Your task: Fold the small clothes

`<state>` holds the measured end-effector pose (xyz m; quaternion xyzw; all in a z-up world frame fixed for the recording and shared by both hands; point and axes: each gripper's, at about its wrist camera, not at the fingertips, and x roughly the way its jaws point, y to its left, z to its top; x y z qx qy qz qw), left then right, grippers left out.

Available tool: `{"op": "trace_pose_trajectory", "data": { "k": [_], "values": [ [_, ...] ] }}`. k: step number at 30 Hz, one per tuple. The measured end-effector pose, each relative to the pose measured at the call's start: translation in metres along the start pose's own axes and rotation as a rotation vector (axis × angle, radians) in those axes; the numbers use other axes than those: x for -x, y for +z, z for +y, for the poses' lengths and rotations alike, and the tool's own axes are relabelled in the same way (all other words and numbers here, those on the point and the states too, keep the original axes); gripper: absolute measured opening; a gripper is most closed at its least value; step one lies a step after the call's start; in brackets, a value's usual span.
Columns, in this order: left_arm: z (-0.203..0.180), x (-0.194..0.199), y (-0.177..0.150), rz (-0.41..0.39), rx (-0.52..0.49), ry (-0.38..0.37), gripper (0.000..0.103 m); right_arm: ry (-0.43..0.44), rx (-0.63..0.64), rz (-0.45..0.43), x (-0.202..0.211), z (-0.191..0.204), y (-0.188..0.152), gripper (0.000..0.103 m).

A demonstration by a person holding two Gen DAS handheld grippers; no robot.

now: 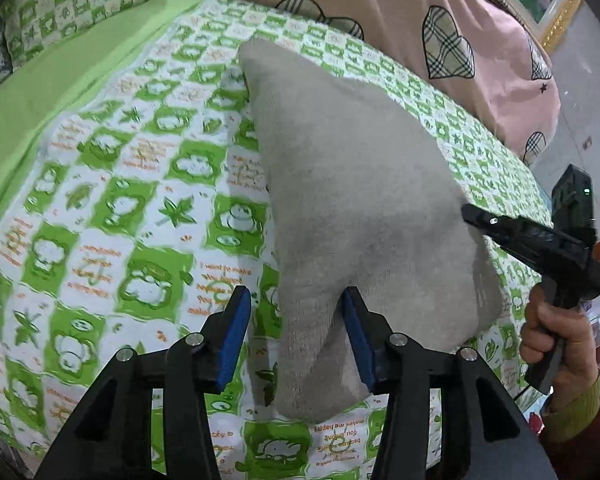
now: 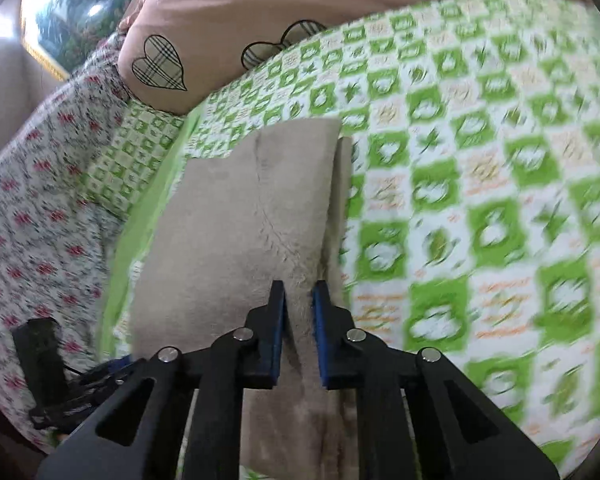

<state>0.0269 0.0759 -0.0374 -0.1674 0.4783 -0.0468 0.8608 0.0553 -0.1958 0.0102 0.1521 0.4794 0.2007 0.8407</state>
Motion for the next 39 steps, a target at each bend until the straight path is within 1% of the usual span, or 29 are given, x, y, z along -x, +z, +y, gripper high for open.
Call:
{"op": "trace_pose_trajectory", "data": {
  "k": [2, 7, 9, 13, 17, 18, 19, 21, 22, 23, 26, 28, 29, 30, 31, 32, 33, 35, 39],
  "values": [
    [0.001, -0.005, -0.002, 0.009, 0.008, -0.001, 0.049, -0.029, 0.009, 0.033, -0.015, -0.006, -0.004, 0.011],
    [0.004, -0.008, -0.005, 0.02, 0.028, -0.002, 0.054, -0.063, 0.025, 0.013, -0.011, -0.002, -0.006, 0.013],
    [0.002, -0.009, -0.009, 0.025, 0.028, -0.002, 0.054, -0.058, 0.032, 0.001, -0.003, 0.0, -0.008, 0.016],
    [-0.006, -0.01, -0.017, 0.035, 0.008, 0.005, 0.054, -0.083, 0.034, -0.025, 0.017, 0.006, -0.019, 0.016],
    [-0.01, -0.001, -0.024, 0.029, -0.009, 0.02, 0.053, -0.092, 0.037, -0.035, 0.037, 0.007, -0.031, 0.017],
    [-0.011, 0.001, -0.025, 0.026, -0.014, 0.024, 0.053, -0.093, 0.037, -0.033, 0.042, 0.008, -0.034, 0.018],
    [-0.011, 0.005, -0.026, 0.022, -0.017, 0.029, 0.053, -0.096, 0.038, -0.028, 0.046, 0.008, -0.038, 0.021],
    [-0.012, 0.01, -0.028, 0.016, -0.023, 0.037, 0.053, -0.097, 0.045, -0.025, 0.053, 0.01, -0.043, 0.038],
    [-0.012, 0.014, -0.029, 0.012, -0.027, 0.041, 0.053, -0.098, 0.052, -0.026, 0.056, 0.012, -0.046, 0.042],
    [-0.013, 0.017, -0.031, 0.006, -0.033, 0.049, 0.053, -0.1, 0.065, -0.027, 0.06, 0.015, -0.051, 0.044],
    [-0.02, 0.029, -0.036, -0.016, -0.063, 0.077, 0.056, -0.107, 0.089, -0.026, 0.067, 0.023, -0.06, 0.047],
    [-0.024, 0.037, -0.042, -0.033, -0.09, 0.106, 0.062, -0.112, 0.118, -0.035, 0.072, 0.029, -0.069, 0.053],
    [-0.026, 0.041, -0.044, -0.043, -0.104, 0.127, 0.064, -0.113, 0.137, -0.044, 0.075, 0.033, -0.073, 0.058],
    [-0.028, 0.044, -0.046, -0.053, -0.119, 0.149, 0.069, -0.119, 0.158, -0.055, 0.077, 0.037, -0.077, 0.063],
    [-0.03, 0.048, -0.049, -0.063, -0.131, 0.168, 0.073, -0.126, 0.175, -0.062, 0.079, 0.04, -0.08, 0.065],
    [-0.031, 0.051, -0.052, -0.069, -0.138, 0.18, 0.074, -0.129, 0.19, -0.067, 0.08, 0.042, -0.084, 0.069],
    [-0.033, 0.053, -0.054, -0.067, -0.147, 0.184, 0.074, -0.126, 0.203, -0.069, 0.082, 0.045, -0.088, 0.071],
    [-0.033, 0.055, -0.057, -0.065, -0.156, 0.183, 0.074, -0.125, 0.215, -0.068, 0.083, 0.049, -0.093, 0.077],
    [-0.031, 0.057, -0.067, -0.054, -0.157, 0.208, 0.076, -0.12, 0.237, -0.058, 0.084, 0.052, -0.105, 0.081]
  ]
}}
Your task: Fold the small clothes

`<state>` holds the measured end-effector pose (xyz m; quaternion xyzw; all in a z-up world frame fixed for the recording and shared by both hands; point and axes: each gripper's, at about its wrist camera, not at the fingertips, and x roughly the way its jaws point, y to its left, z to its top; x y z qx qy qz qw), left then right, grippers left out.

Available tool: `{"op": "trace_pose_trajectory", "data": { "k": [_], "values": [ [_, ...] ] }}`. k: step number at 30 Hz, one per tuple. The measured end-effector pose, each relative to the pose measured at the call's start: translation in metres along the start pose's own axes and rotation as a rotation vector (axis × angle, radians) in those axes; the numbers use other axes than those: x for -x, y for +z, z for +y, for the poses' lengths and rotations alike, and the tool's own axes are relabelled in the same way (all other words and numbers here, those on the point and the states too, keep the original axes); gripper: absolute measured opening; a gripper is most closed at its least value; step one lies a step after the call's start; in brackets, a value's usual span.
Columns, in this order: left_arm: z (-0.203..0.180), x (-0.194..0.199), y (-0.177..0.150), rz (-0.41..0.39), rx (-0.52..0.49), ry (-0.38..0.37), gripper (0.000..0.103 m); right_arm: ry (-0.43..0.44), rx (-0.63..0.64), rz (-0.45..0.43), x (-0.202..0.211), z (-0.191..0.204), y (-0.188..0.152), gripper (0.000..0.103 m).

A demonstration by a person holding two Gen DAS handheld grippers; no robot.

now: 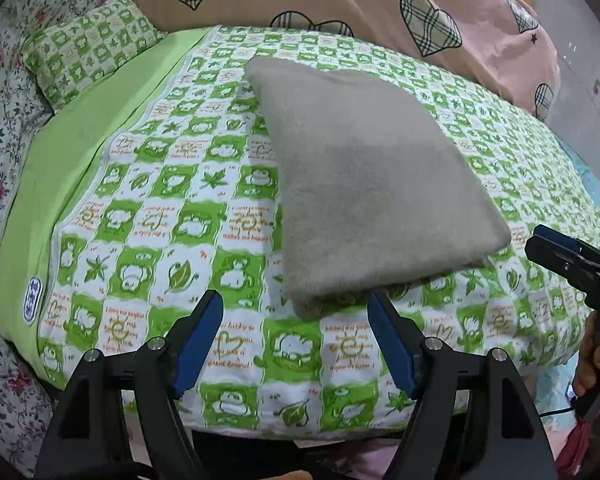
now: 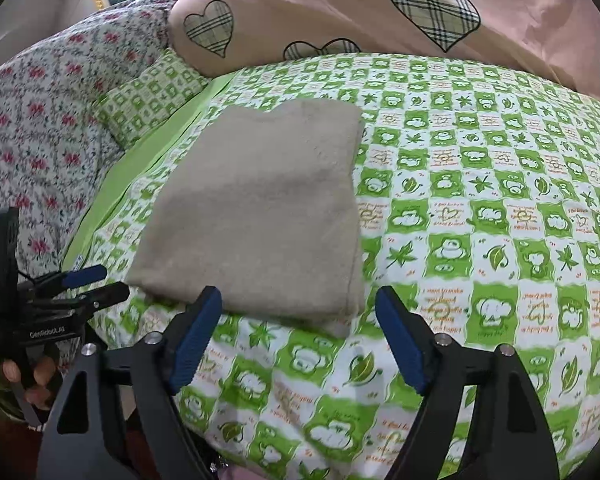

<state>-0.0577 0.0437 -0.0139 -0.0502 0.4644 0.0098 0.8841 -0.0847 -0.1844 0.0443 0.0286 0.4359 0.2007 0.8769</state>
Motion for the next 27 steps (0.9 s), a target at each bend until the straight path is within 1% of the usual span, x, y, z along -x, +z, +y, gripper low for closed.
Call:
{"op": "trace_pose_trajectory", "data": {
  "k": [5, 8, 12, 18, 22, 27],
  "values": [
    [-0.002, -0.004, -0.005, 0.019, -0.02, 0.032, 0.077, 0.001, 0.019, 0.042, -0.006, 0.005, -0.012, 0.082],
    [-0.002, -0.004, -0.003, 0.016, -0.018, 0.051, 0.077, -0.001, 0.027, 0.051, -0.008, 0.008, -0.014, 0.083],
    [-0.002, -0.002, 0.007, -0.006, -0.009, 0.057, 0.078, -0.005, 0.05, 0.044, -0.008, 0.013, -0.008, 0.085],
    [-0.008, -0.004, 0.021, -0.023, -0.032, 0.058, 0.082, 0.002, 0.081, 0.037, -0.013, 0.021, 0.005, 0.087],
    [-0.013, -0.012, 0.026, 0.004, -0.049, 0.111, 0.082, 0.011, 0.083, 0.044, -0.019, 0.023, 0.011, 0.087],
    [-0.014, -0.014, 0.029, 0.002, -0.058, 0.127, 0.082, 0.007, 0.102, 0.051, -0.026, 0.027, 0.016, 0.088]
  ]
}}
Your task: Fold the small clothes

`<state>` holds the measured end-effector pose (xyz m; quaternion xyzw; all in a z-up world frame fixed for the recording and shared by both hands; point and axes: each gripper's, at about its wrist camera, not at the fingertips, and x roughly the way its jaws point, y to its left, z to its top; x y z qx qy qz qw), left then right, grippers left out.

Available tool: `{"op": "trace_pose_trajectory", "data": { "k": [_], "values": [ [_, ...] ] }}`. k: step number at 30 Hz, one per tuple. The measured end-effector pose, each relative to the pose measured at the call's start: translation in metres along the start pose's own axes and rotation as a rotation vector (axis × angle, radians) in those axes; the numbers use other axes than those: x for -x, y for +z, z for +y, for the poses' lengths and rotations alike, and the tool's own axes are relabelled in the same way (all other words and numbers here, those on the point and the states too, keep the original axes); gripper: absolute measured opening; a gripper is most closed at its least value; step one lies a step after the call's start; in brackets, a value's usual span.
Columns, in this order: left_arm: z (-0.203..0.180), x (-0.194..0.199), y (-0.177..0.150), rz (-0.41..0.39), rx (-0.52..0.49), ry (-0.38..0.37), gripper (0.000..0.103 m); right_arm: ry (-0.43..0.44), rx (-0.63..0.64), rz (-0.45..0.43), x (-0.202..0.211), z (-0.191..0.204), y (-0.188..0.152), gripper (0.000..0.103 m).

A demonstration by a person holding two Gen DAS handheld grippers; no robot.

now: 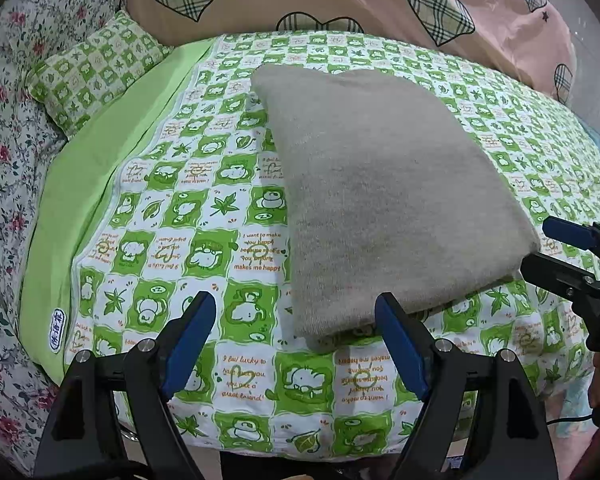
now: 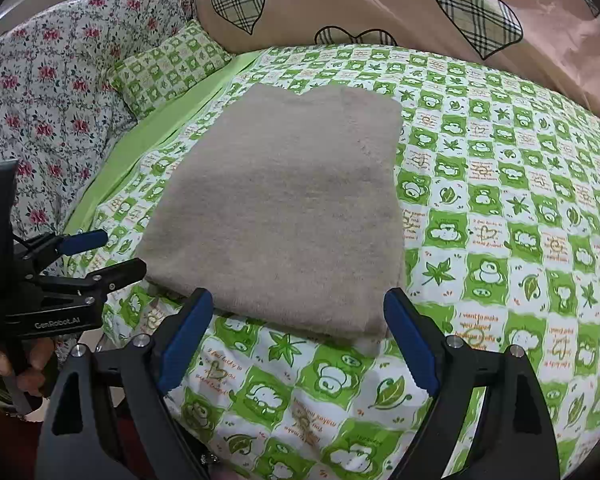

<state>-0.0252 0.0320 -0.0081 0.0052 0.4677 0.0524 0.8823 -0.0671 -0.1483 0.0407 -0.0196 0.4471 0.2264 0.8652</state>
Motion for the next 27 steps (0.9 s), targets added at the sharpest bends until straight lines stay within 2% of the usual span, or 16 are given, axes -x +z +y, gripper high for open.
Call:
{"op": "trace_pose_trajectory", "data": {
  "k": [14, 27],
  "values": [
    [0.001, -0.007, 0.029, -0.016, 0.001, 0.045, 0.082, -0.002, 0.0, 0.0, -0.011, -0.008, 0.029, 0.088],
    [-0.001, -0.016, 0.045, -0.011, 0.007, 0.051, 0.082, 0.018, -0.005, 0.007, -0.024, -0.014, 0.048, 0.09]
  ]
}}
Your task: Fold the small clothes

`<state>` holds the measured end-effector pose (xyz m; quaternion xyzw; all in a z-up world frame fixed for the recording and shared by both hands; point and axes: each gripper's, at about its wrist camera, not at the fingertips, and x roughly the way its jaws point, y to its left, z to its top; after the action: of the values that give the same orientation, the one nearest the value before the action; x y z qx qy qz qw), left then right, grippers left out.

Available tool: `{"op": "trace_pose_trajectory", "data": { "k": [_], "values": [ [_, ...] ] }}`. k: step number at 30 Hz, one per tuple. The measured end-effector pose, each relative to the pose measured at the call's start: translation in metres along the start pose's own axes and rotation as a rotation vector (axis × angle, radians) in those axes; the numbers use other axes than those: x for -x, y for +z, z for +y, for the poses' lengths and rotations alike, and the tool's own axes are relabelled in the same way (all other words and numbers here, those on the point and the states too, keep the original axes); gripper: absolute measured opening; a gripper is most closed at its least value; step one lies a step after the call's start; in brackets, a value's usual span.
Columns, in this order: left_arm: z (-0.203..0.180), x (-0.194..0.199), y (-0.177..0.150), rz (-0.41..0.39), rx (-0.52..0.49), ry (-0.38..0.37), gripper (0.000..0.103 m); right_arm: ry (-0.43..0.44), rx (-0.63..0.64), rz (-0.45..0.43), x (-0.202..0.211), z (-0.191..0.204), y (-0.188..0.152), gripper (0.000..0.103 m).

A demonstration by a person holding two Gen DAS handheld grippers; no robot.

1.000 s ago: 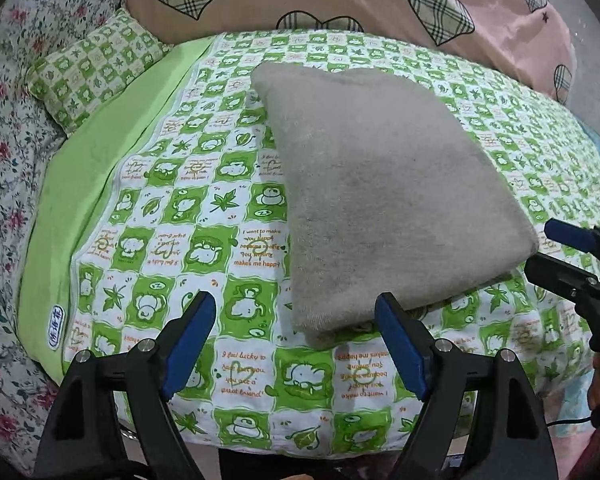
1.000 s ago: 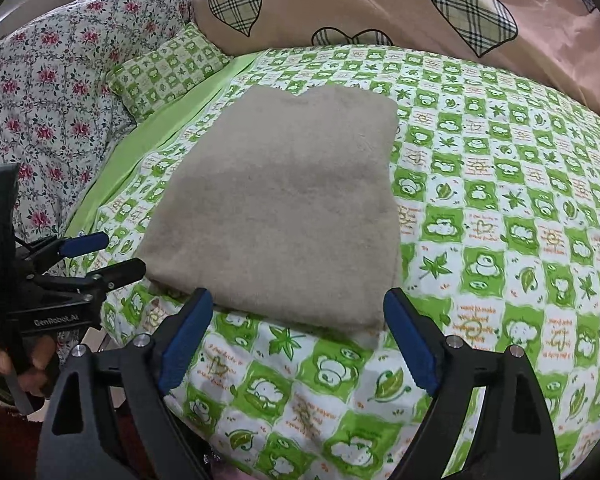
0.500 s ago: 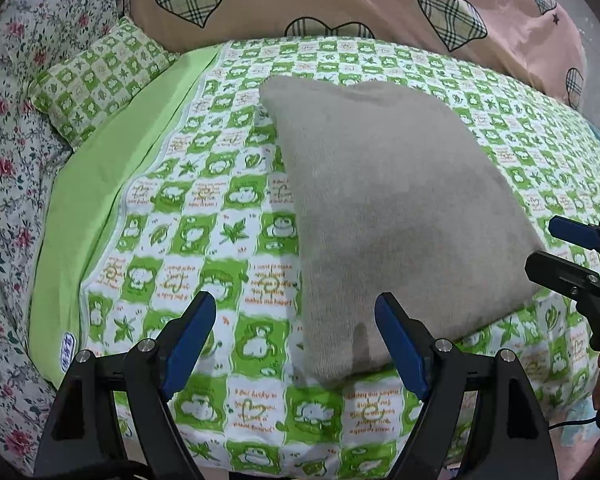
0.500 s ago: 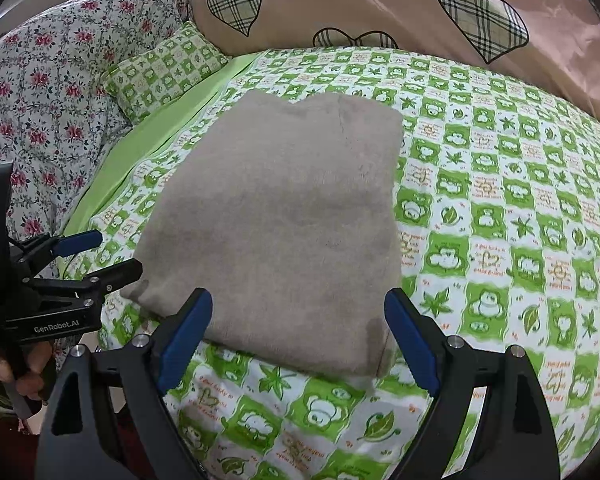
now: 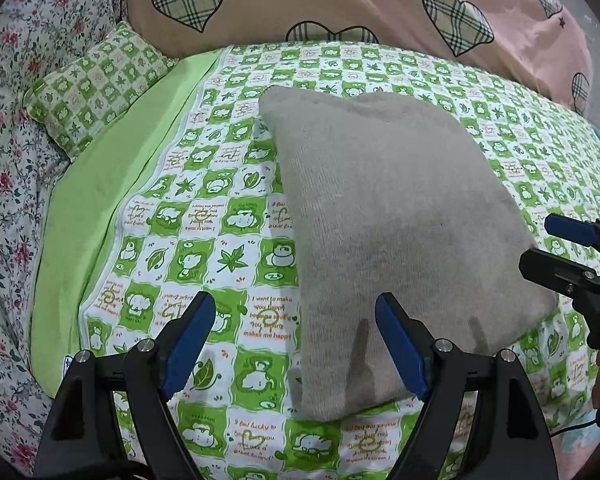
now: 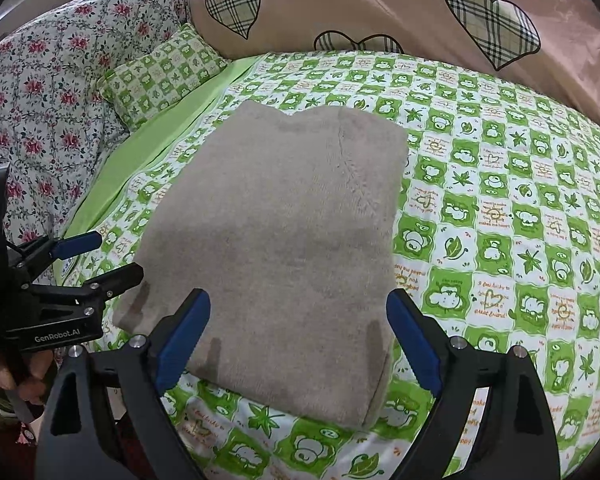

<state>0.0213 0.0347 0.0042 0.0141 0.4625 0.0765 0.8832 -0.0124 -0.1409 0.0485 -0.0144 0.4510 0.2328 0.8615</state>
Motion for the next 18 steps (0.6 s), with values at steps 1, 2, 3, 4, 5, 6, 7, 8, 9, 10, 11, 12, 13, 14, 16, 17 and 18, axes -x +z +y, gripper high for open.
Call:
{"op": "trace_pose_trajectory", "data": {
  "k": [1, 2, 3, 4, 5, 6, 7, 8, 9, 10, 11, 12, 13, 14, 16, 17, 18],
  "values": [
    [0.0, -0.001, 0.001, 0.001, 0.0, 0.001, 0.082, 0.001, 0.0, 0.001, -0.001, 0.0, 0.0, 0.09],
    [0.0, -0.001, 0.002, 0.001, -0.001, 0.002, 0.082, 0.002, -0.001, 0.002, -0.002, 0.0, 0.001, 0.09],
    [0.0, -0.002, 0.003, 0.002, -0.001, 0.002, 0.082, 0.002, -0.001, 0.004, -0.003, 0.0, 0.001, 0.09],
    [0.0, -0.003, 0.004, 0.002, -0.002, 0.001, 0.082, 0.001, -0.001, 0.006, -0.004, 0.0, 0.002, 0.09],
    [0.0, -0.003, 0.004, 0.001, -0.002, 0.003, 0.082, 0.003, 0.0, 0.007, -0.005, -0.001, 0.003, 0.09],
    [-0.001, -0.003, 0.005, 0.0, -0.002, 0.004, 0.082, 0.005, -0.002, 0.007, -0.005, -0.002, 0.003, 0.09],
    [-0.001, -0.003, 0.006, 0.0, -0.002, 0.004, 0.082, 0.005, -0.003, 0.006, -0.006, -0.002, 0.004, 0.09],
    [0.0, -0.003, 0.006, -0.001, -0.001, 0.004, 0.082, 0.003, -0.005, 0.005, -0.006, -0.001, 0.004, 0.09],
    [0.0, -0.003, 0.007, -0.001, -0.001, 0.004, 0.082, 0.004, -0.006, 0.005, -0.006, -0.001, 0.004, 0.09],
    [0.0, -0.004, 0.007, -0.002, 0.0, 0.005, 0.082, 0.005, -0.006, 0.004, -0.006, -0.002, 0.005, 0.09],
    [0.001, -0.005, 0.008, -0.002, -0.001, 0.005, 0.082, 0.006, -0.006, 0.004, -0.007, -0.003, 0.006, 0.09],
    [0.001, -0.005, 0.009, -0.001, 0.001, 0.004, 0.083, 0.006, -0.007, 0.004, -0.007, -0.003, 0.006, 0.09],
    [0.001, -0.006, 0.01, -0.002, 0.002, 0.005, 0.083, 0.006, -0.008, 0.003, -0.008, -0.004, 0.007, 0.09],
    [0.001, -0.006, 0.01, -0.002, 0.003, 0.005, 0.083, 0.007, -0.008, 0.003, -0.008, -0.004, 0.007, 0.091],
    [0.001, -0.006, 0.011, -0.003, 0.005, 0.003, 0.083, 0.007, -0.011, 0.003, -0.01, -0.006, 0.009, 0.091],
    [0.001, -0.007, 0.012, -0.004, 0.006, 0.004, 0.083, 0.009, -0.013, 0.002, -0.011, -0.007, 0.011, 0.091],
    [0.001, -0.007, 0.013, -0.004, 0.007, 0.004, 0.083, 0.01, -0.016, 0.002, -0.011, -0.008, 0.012, 0.091]
  ]
}}
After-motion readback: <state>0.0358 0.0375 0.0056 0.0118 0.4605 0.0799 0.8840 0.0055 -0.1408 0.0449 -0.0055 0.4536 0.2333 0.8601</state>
